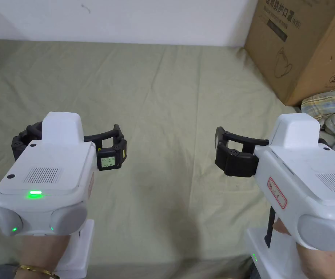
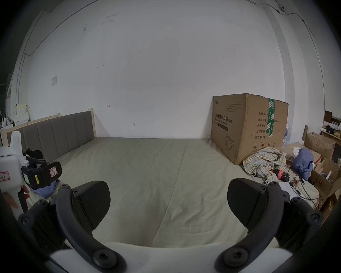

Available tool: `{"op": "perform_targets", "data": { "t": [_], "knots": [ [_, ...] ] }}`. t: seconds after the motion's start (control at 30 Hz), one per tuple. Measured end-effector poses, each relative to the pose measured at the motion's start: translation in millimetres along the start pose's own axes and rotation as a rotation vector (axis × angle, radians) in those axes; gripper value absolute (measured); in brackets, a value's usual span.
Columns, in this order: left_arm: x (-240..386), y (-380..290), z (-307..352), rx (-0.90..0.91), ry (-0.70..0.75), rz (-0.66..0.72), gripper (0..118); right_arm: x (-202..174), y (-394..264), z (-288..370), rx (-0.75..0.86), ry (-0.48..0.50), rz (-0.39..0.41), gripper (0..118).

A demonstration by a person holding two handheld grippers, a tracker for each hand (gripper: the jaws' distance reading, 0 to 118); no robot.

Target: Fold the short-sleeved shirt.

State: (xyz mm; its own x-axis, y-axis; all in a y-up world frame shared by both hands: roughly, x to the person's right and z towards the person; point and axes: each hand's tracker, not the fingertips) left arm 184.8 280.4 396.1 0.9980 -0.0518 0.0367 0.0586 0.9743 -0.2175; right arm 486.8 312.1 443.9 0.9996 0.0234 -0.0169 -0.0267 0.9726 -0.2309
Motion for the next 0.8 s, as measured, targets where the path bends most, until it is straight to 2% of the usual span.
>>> {"op": "perform_targets", "data": {
  "t": [0.17, 0.23, 0.3, 0.37, 0.47, 0.6, 0.67, 0.8],
  "knots": [
    [0, 1, 2, -0.001, -0.005, 0.011, 118, -2, 1, 1, -0.015, -0.02, 0.013, 118],
    [1, 1, 2, -0.006, -0.009, 0.014, 118, -1, 3, 1, -0.042, -0.017, -0.006, 118],
    [2, 1, 3, -0.026, -0.009, 0.016, 118, 2, 10, -5, -0.194, -0.003, -0.095, 118],
    [7, -5, 7, -0.087, 0.001, 0.041, 118, 9, 15, -14, -0.366, 0.028, -0.239, 118],
    [17, -28, 19, -0.142, -0.065, 0.067, 118, 9, 12, -12, -0.416, 0.047, -0.374, 117],
    [31, -53, 38, -0.208, -0.087, 0.065, 118, -2, 7, 3, -0.441, 0.023, -0.313, 117],
    [35, -62, 44, -0.234, -0.107, 0.064, 118, -7, 4, 7, -0.49, -0.015, -0.314, 117],
    [40, -78, 45, -0.293, -0.117, 0.027, 118, -12, -8, 14, -0.502, -0.008, -0.285, 117]
  ]
}}
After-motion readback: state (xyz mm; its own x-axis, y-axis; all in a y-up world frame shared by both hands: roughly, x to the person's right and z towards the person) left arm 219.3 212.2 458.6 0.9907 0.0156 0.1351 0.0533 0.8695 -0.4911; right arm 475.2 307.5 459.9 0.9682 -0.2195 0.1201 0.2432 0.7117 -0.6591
